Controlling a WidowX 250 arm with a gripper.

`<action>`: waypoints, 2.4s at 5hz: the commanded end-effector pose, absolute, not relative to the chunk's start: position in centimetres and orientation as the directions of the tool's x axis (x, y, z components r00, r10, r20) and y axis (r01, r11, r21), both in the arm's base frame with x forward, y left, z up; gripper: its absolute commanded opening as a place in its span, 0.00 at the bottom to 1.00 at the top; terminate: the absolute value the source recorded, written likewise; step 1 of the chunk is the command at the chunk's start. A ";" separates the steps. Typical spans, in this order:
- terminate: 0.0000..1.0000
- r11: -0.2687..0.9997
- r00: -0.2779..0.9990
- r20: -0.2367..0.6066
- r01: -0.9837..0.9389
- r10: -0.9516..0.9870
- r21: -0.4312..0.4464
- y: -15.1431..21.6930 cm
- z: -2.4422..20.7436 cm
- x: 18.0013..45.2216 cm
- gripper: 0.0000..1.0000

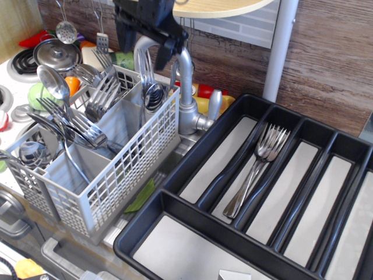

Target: Put fork from basket to tray

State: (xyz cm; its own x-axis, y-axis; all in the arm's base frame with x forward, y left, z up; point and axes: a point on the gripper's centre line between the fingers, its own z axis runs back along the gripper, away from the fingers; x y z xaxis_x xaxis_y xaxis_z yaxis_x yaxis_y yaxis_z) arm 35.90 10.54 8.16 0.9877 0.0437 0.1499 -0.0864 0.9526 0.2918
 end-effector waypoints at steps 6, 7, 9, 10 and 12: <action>0.00 0.966 0.953 0.165 -0.259 0.254 0.010 10.5 9.0 36.7 0.00; 0.00 0.964 0.950 0.178 -0.266 0.258 0.020 10.2 8.9 36.3 0.00; 0.00 0.953 0.951 0.143 -0.289 0.274 0.092 10.4 11.8 36.3 0.00; 0.00 0.918 0.934 0.124 -0.352 0.334 0.180 10.6 16.0 35.3 0.00; 0.00 0.753 0.820 0.144 -0.567 0.554 0.332 6.2 24.2 31.7 0.00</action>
State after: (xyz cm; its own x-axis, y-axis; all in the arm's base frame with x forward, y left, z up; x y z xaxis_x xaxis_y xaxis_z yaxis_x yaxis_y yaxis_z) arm 31.85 3.89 23.11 0.8098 0.5812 0.0801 -0.5632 0.7320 0.3834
